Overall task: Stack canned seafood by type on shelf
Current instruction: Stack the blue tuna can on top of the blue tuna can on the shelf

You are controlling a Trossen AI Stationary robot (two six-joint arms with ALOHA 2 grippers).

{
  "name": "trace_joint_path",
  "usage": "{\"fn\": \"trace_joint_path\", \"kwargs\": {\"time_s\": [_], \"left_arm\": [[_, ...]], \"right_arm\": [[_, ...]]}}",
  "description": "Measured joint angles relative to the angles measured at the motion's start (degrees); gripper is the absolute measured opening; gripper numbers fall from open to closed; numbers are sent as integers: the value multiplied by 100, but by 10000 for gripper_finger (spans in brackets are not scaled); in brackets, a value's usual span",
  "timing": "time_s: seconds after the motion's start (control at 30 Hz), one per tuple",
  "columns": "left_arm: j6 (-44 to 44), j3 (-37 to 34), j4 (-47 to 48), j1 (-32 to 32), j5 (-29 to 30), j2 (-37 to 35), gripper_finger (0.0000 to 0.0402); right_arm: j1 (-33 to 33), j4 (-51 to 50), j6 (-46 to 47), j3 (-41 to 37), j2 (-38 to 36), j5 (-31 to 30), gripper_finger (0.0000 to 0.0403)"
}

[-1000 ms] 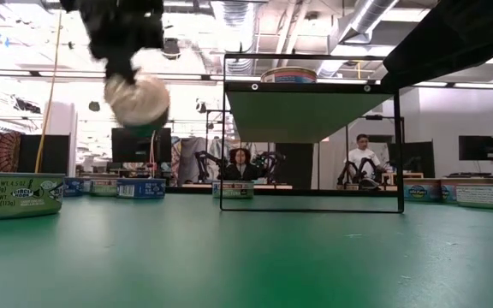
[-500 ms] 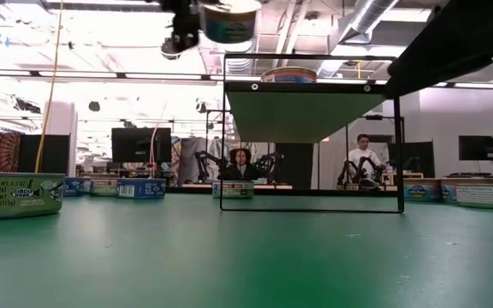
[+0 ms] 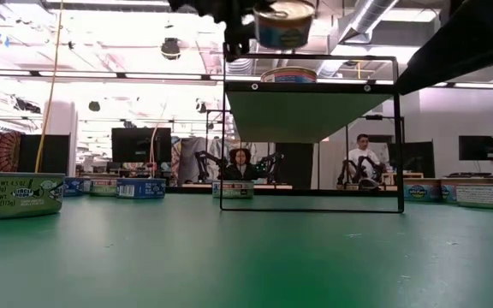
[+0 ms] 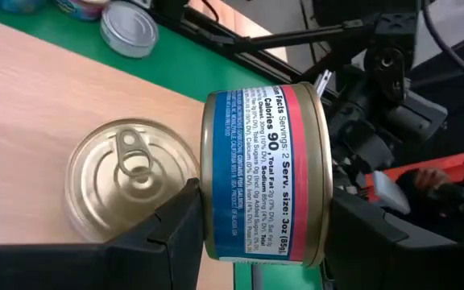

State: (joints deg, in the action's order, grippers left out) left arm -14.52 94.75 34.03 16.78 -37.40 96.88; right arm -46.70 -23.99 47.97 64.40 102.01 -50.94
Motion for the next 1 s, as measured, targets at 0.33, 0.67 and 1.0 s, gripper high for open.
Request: {"fn": "trace_joint_path", "kwargs": {"time_s": [0.33, 0.67, 1.0], "left_arm": [[162, 82, 116, 309, -46, 183, 200], [-128, 74, 135, 363, 17, 362, 201], [-287, 67, -56, 304, -71, 369, 201]], "right_arm": [[0, 0, -8, 0, -2, -17, 292], [72, 26, -42, 0, 0, -20, 292], [70, 28, -44, 0, -1, -20, 292]]}}
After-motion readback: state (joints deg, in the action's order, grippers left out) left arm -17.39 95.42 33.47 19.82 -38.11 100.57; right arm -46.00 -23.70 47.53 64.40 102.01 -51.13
